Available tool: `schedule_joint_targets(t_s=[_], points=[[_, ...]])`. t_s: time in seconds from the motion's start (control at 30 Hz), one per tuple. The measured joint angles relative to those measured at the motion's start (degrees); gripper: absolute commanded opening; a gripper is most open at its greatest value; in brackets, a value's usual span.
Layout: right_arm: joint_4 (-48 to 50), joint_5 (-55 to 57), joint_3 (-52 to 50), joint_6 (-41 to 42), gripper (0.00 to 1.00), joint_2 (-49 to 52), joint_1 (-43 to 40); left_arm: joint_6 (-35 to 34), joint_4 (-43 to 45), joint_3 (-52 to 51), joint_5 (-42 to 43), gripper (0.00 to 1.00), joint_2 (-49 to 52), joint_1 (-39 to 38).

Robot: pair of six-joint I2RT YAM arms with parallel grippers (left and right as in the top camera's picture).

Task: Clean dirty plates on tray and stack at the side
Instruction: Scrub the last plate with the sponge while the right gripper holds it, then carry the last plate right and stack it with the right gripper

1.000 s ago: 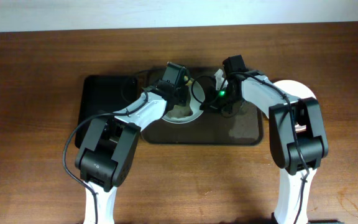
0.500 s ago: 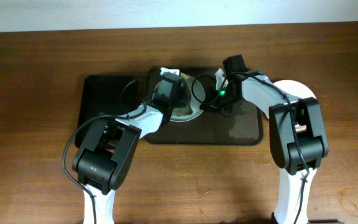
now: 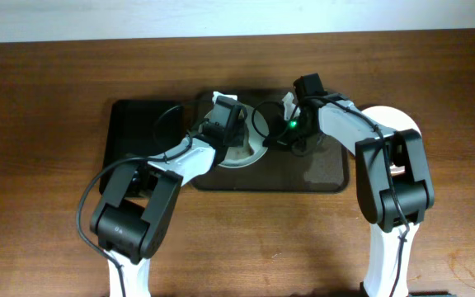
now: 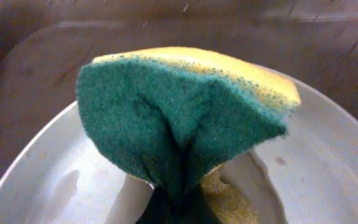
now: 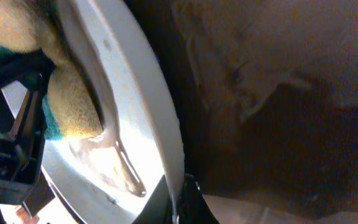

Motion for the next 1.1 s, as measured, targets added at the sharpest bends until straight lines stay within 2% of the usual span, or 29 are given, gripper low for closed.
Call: schedule_joint_targets(t_s=[0.27, 0.47, 0.57, 0.77, 0.83, 0.93, 1.1], points=[[-1.3, -1.5, -0.2, -1.9, 0.04, 0.2, 0.8, 3.3, -23.7, 7.2, -4.2, 0.0, -4.2, 1.9], [-4.9, 2.2, -1.0, -3.7, 0.04, -2.0, -2.5, 4.1, -36.7, 22.5, 0.3, 0.0, -6.0, 5.9], [-10.6, 11.7, -1.4, -4.7, 0.04, -7.3, -3.5, 4.0, -39.1, 28.0, 1.7, 0.0, -7.1, 7.6], [-17.3, 31.6, -1.5, -5.2, 0.04, -21.0, -3.3, 4.0, -40.0, 28.3, 6.2, 0.0, -7.3, 7.6], [-19.2, 41.4, -1.5, -5.0, 0.04, -25.9, -2.5, 4.0, -40.4, 28.3, 6.5, 0.0, -7.3, 7.6], [-21.3, 53.7, -1.5, -4.5, 0.04, -30.5, 0.9, 4.0, -40.4, 28.3, 6.8, 0.0, -7.3, 7.6], [-22.6, 72.7, -1.5, -3.2, 0.04, -31.5, 9.2, 4.0, -40.4, 28.3, 6.8, 0.0, -7.3, 7.6]])
